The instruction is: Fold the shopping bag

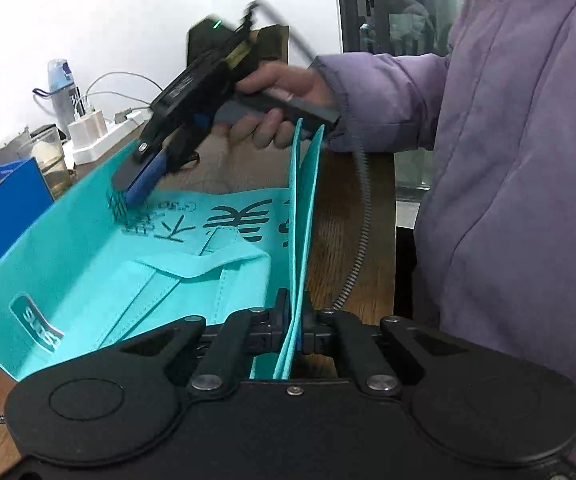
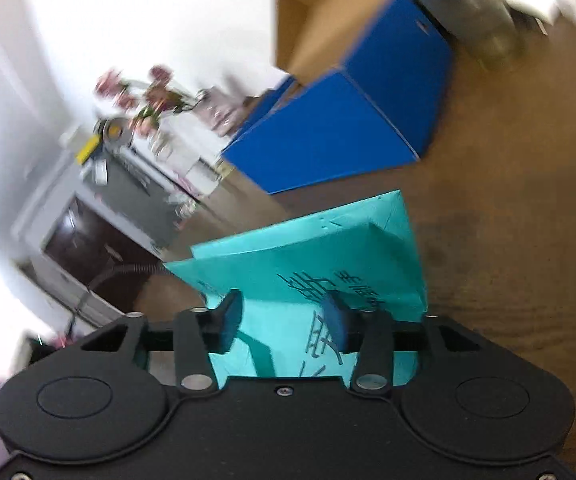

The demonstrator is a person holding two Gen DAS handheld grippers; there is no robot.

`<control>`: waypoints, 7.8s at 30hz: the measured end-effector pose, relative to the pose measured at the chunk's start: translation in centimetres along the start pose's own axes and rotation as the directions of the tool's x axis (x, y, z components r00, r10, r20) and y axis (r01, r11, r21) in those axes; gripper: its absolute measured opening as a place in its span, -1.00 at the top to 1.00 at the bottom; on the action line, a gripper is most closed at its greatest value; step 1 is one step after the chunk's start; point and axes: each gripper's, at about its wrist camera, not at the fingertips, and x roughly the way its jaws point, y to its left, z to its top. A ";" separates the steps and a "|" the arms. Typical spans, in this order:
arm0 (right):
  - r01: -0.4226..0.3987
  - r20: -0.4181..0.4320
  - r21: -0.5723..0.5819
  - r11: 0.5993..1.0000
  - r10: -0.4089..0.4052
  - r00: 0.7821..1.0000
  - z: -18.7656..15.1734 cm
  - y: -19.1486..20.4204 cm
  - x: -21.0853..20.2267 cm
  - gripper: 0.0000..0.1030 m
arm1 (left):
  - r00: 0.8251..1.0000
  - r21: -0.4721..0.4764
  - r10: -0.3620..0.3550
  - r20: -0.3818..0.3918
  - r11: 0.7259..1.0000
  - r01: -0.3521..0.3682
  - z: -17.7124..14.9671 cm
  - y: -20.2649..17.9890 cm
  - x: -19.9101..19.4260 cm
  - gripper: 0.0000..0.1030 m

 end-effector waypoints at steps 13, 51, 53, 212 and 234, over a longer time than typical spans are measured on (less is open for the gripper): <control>0.222 0.107 0.003 0.975 -0.221 0.969 0.0 0.2 2.3 -0.01 | 0.997 -0.030 0.059 0.042 0.998 -0.058 -0.5 0.3 -1.0 0.85; 0.104 0.158 -0.607 0.788 -0.009 0.987 -12.2 9.3 -8.6 -0.60 | 0.997 -0.066 0.074 0.031 0.995 -0.072 0.7 2.7 -0.8 0.83; 0.095 0.140 -0.591 0.801 -0.014 0.990 -12.1 9.3 -8.1 -0.22 | 0.997 -0.066 0.066 0.033 0.996 -0.063 0.9 2.6 -0.8 0.85; 0.332 0.219 -0.695 0.637 -0.253 0.942 -24.0 11.6 -9.3 -0.19 | 0.745 -0.524 0.651 -0.145 0.588 -0.616 0.6 -12.3 1.2 0.55; 0.214 0.138 -0.869 0.445 -0.197 0.971 -25.3 11.7 -9.0 -0.20 | 0.843 -0.511 0.538 0.002 0.725 -0.461 -2.6 -10.1 -1.3 -0.01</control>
